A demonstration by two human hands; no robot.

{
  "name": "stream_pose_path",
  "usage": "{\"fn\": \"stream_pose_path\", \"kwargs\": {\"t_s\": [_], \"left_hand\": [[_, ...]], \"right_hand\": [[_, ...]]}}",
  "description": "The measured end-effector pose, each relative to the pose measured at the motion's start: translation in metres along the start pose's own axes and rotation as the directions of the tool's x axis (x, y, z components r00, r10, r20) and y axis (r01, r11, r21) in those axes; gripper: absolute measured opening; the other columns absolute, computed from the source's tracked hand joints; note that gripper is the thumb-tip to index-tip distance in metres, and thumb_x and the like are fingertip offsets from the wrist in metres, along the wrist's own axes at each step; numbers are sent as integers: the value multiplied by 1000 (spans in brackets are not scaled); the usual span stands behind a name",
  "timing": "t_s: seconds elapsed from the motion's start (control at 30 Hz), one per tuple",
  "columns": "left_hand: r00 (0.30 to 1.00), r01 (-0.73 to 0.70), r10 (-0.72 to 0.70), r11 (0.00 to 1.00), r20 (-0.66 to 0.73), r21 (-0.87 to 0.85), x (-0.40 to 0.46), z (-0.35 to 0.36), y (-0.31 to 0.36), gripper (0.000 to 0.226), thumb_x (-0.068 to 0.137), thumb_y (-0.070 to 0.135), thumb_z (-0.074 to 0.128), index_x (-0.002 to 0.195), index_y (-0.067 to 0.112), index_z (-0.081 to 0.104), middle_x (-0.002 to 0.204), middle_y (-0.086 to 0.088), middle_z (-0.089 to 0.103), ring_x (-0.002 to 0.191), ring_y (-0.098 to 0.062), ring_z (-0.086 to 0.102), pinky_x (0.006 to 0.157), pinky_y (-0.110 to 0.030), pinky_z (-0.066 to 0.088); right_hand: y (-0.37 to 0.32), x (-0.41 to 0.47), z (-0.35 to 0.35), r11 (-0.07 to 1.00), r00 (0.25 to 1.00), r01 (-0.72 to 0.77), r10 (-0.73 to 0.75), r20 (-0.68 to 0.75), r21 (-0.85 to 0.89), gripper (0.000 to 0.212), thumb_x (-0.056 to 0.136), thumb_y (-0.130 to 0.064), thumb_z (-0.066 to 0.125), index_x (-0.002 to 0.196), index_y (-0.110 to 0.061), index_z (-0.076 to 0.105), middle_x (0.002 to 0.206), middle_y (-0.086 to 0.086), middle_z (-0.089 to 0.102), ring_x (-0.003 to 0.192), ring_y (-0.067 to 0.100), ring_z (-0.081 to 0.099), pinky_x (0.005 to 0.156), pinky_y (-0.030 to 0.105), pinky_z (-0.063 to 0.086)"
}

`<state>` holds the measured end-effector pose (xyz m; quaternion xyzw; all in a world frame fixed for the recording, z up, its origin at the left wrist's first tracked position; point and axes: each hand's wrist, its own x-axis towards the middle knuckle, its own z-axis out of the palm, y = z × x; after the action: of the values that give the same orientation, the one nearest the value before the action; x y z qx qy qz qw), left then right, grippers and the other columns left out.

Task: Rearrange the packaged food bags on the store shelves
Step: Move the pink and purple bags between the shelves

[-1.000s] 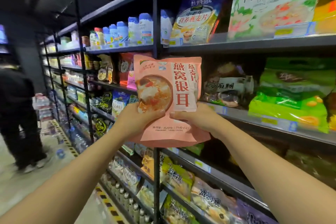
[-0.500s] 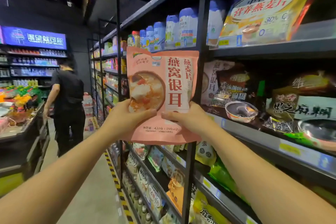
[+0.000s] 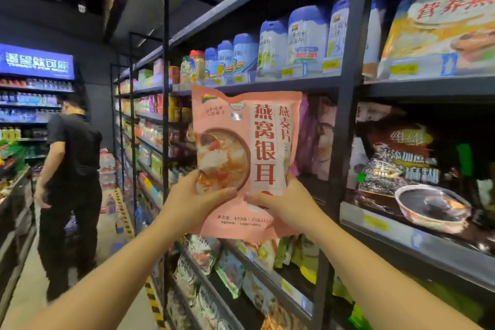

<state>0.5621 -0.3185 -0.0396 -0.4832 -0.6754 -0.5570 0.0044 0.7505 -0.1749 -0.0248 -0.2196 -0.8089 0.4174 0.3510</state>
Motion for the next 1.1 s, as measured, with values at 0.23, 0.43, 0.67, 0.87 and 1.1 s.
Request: {"fn": "stream_pose_path", "kwargs": {"t_s": [0.23, 0.43, 0.67, 0.87, 1.1], "left_hand": [[983, -103, 123, 985, 138, -140, 86, 0, -36, 65, 64, 67, 85, 119, 39, 67, 109, 23, 74, 101, 4, 69, 95, -36, 57], [958, -188, 223, 963, 181, -195, 137, 28, -56, 69, 58, 74, 79, 117, 39, 68, 102, 30, 73, 95, 12, 66, 83, -22, 54], [924, -259, 332, 909, 190, -326, 175, 96, -65, 44, 68, 55, 90, 104, 44, 67, 99, 36, 71, 91, 15, 65, 71, -7, 47], [874, -283, 420, 850, 246, -444, 215, 150, -66, 46, 75, 42, 90, 116, 35, 68, 105, 24, 75, 97, 5, 70, 81, -18, 52], [830, -267, 480, 788, 283, -555, 236, 206, -70, 48, 76, 41, 88, 118, 37, 65, 110, 27, 73, 101, 8, 68, 78, -2, 48]], "right_hand": [[5, 51, 22, 999, 967, -54, 51, -248, -4, 81, 47, -64, 97, 118, -42, 63, 103, -30, 76, 91, -9, 72, 75, 14, 58], [17, 72, 20, 990, 907, -138, 128, -401, 5, 108, 39, -67, 98, 132, -31, 57, 112, -16, 78, 99, 2, 75, 90, 36, 64], [41, 87, -13, 981, 848, -191, 154, -506, -22, 96, 56, -46, 99, 137, -27, 52, 116, -13, 75, 101, 2, 74, 78, 20, 61], [57, 110, -36, 963, 799, -258, 166, -578, -79, 103, 55, -51, 93, 143, -29, 43, 120, -13, 71, 111, 9, 70, 98, 41, 61], [79, 122, -52, 933, 701, -351, 204, -684, -82, 72, 58, -45, 93, 122, -35, 63, 108, -14, 75, 101, 5, 72, 89, 36, 64]]}}
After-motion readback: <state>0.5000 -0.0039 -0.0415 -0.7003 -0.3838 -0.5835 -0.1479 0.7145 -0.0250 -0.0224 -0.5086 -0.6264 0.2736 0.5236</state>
